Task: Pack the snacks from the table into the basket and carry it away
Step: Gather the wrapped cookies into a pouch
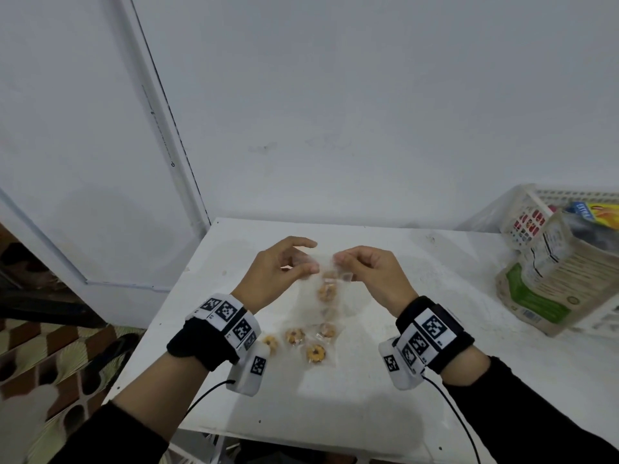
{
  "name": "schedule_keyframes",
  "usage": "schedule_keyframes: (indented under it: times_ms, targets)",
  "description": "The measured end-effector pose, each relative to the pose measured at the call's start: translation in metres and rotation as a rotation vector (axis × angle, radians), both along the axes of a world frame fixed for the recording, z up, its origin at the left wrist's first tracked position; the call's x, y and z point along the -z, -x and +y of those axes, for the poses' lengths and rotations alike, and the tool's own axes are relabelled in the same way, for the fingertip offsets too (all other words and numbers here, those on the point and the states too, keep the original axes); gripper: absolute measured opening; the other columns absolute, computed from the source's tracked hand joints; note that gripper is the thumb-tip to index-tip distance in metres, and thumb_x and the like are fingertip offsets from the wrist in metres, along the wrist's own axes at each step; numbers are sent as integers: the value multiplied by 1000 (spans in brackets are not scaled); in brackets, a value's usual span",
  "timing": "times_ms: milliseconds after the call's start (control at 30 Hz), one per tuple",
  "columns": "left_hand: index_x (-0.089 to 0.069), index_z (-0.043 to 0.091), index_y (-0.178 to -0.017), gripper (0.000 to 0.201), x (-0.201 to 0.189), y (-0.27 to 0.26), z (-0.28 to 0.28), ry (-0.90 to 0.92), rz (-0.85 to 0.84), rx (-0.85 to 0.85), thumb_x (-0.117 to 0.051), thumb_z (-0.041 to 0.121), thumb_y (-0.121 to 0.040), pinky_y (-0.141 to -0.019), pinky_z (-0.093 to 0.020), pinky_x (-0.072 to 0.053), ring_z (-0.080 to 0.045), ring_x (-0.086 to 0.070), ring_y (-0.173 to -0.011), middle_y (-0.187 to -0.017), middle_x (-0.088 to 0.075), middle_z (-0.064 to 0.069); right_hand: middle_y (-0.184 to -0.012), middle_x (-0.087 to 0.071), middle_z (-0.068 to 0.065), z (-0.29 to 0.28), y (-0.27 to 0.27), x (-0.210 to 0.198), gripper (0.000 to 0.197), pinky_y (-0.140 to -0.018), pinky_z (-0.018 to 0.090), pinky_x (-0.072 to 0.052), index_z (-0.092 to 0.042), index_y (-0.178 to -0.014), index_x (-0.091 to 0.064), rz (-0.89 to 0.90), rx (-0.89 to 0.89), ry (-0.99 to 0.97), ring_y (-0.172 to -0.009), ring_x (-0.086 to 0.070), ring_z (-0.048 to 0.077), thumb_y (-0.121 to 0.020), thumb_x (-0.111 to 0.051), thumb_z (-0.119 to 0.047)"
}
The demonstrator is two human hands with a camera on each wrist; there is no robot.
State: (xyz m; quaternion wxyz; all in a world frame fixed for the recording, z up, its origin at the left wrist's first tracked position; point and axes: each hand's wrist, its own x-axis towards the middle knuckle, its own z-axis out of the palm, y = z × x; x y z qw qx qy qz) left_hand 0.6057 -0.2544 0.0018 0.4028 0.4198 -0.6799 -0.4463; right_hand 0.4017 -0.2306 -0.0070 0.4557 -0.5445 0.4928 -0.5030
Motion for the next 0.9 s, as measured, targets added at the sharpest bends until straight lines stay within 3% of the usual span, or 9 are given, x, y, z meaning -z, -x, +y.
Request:
schedule_keyframes:
  times_ms: [133,233,367,433,533,600,700,900]
  targets:
    - [-72,9,-98,15,2,-2,-2,-94,80,-31,-71,8,-83,-76,-29,-58,-22,-70,-85,-97,-71,-16,-87,-70,18,3,8,-1,24,-72,25,-57,6,-96,-71,-115,-12,-44,-75,-68,12,-86,-69,-16]
    - [-71,5,-96,16,-2,1,1,-158,202,-33,-70,12,-82,-77,-35,-59,-19,-69,-83,-92,-71,-16,-96,-72,17,7,12,1,21,-82,32,-57,-1,-97,-73,-158,-74,-83,-84,-69,21,-82,-71,-15]
    - [-69,2,-94,29,-5,0,4,-263,301,-39,-71,24,-76,-78,-33,-57,-22,-68,-83,-87,-71,-15,-86,-73,11,10,17,-1,23,-80,32,-57,-6,-93,-74,-231,-73,-89,-78,-68,19,-76,-71,-22]
    - [-69,1,-93,25,-6,-2,3,-281,285,-9,-71,21,-78,-80,-35,-57,-24,-69,-86,-88,-71,-16,-84,-73,6,10,20,-1,27,-80,31,-57,-5,-96,-73,-255,-71,-94,-78,-68,17,-76,-71,-23]
    - [-69,2,-90,9,-6,-1,3,-244,221,19,-69,10,-84,-81,-36,-58,-23,-68,-85,-89,-71,-19,-89,-73,8,9,24,-1,25,-81,32,-56,-3,-96,-72,-277,-54,-104,-87,-68,19,-78,-71,-21]
    - [-70,4,-86,4,-6,1,3,-206,189,14,-68,7,-86,-80,-35,-58,-21,-67,-83,-87,-70,-18,-87,-73,8,10,26,-2,19,-79,31,-57,-3,-96,-72,-272,-43,-104,-84,-68,19,-83,-68,-16]
    - [-69,2,-83,7,-7,3,3,-165,159,5,-66,6,-87,-79,-33,-58,-18,-63,-79,-83,-68,-13,-80,-71,9,12,30,-1,15,-77,34,-58,-2,-95,-72,-254,-18,-91,-77,-67,21,-87,-66,-13]
    - [-67,1,-82,9,-5,11,4,-119,122,-28,-63,6,-89,-82,-36,-57,-18,-62,-72,-76,-65,-10,-86,-71,10,14,28,-3,10,-73,33,-58,-7,-85,-71,-186,19,-76,-80,-66,19,-89,-64,-11]
